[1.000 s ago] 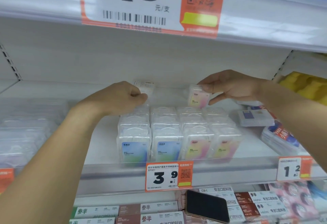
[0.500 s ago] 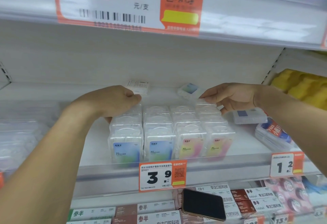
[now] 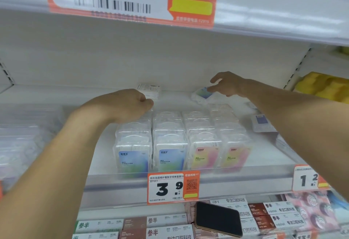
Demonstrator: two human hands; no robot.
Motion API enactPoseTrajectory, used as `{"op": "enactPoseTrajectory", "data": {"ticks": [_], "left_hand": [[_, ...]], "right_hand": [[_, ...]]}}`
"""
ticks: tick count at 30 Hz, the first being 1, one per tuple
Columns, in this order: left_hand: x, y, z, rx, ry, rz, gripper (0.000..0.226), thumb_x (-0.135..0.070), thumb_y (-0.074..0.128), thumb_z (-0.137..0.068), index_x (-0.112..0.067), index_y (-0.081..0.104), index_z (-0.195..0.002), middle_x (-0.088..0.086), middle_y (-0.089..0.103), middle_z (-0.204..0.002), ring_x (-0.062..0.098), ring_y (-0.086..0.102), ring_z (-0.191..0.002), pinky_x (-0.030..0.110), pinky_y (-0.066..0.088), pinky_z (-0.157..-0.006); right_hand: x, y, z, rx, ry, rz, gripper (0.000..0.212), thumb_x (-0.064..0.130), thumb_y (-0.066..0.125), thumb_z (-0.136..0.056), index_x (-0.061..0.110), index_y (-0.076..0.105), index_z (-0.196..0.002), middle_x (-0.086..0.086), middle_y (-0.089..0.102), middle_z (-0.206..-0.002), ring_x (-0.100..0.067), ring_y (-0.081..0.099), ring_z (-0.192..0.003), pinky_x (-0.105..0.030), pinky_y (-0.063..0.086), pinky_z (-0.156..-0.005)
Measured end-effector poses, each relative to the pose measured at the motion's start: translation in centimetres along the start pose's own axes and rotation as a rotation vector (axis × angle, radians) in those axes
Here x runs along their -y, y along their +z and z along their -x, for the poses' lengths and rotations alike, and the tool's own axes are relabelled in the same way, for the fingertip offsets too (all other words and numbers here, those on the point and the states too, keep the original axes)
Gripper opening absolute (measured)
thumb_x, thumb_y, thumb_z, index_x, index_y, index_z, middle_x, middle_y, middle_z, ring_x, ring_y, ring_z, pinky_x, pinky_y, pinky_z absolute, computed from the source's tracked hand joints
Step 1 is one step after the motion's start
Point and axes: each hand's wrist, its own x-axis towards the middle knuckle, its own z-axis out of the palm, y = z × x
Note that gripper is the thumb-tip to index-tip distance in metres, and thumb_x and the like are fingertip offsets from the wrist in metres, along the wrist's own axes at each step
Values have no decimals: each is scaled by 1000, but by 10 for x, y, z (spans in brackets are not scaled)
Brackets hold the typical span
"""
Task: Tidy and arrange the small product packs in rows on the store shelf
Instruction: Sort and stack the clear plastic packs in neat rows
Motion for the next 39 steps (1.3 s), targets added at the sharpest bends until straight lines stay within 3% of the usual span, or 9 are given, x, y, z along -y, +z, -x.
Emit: {"op": "enactPoseTrajectory", "data": {"ticks": [5,8,11,14,18,23,29,33,39], "left_hand": [[0,0,-1,-15,9,-53,42,-45,35,-99,-15,48,-72,0,51,-73,17,47,-67,29,35,-64],[0,-2,1,-28,44,-21,37,-44,40,-98,-19,55,-75,-4,55,-73,13,51,-66,28,37,-61],[0,-4,4,-143,124,120,19,-40,51,-93,-28,66,-91,-10,67,-89,10,63,-84,31,52,-78],[2,-5,4,-325,209,188,13,-34,55,-93,-30,67,-93,-14,66,-91,3,62,-85,19,50,-73],[3,-8,-2,-478,243,203,15,-35,61,-90,-26,66,-102,-13,66,-95,3,62,-90,11,44,-72],[-13,-18,-21,-346,235,263,61,-47,74,-77,-28,49,-129,-8,61,-114,13,62,-100,26,52,-82],[-4,-28,-23,-516,274,397,48,-28,83,-72,-18,62,-114,-3,69,-105,15,67,-90,27,56,-78],[28,-31,-11,-737,204,581,37,-24,82,-75,-20,61,-105,-7,69,-97,4,65,-78,9,49,-62],[54,-32,8,-713,211,758,38,-15,82,-75,-13,63,-108,-2,71,-102,11,69,-89,45,57,-86]], "right_hand": [[4,27,-7,42,66,42,77,51,72,-84,7,47,-142,-6,55,-128,-32,58,-119,-46,49,-103],[6,26,-9,15,41,-112,60,35,85,-76,6,61,-123,-8,62,-129,-27,64,-106,-45,57,-92],[10,17,-3,-20,-42,-339,62,6,92,-64,4,64,-119,-14,64,-123,-29,68,-99,-46,63,-70],[22,5,11,-42,-146,-520,52,-4,86,-67,12,63,-111,-8,61,-111,-35,67,-107,-50,62,-75],[50,-2,35,75,-267,-432,40,1,84,-72,11,66,-106,-9,64,-113,-29,68,-104,-41,63,-74],[96,7,60,156,-455,-361,34,17,88,-71,14,66,-97,-10,73,-106,-22,74,-93,-37,63,-74],[128,13,46,317,-419,-659,29,37,60,-98,9,67,-96,-7,70,-91,-25,70,-86,-38,62,-78],[133,51,-2,122,-315,-142,22,16,68,-91,4,68,-109,-11,67,-100,-24,65,-90,-37,59,-84],[145,103,-30,206,-418,491,62,43,78,-80,14,60,-131,-4,58,-133,-26,60,-112,-42,52,-98]]}}
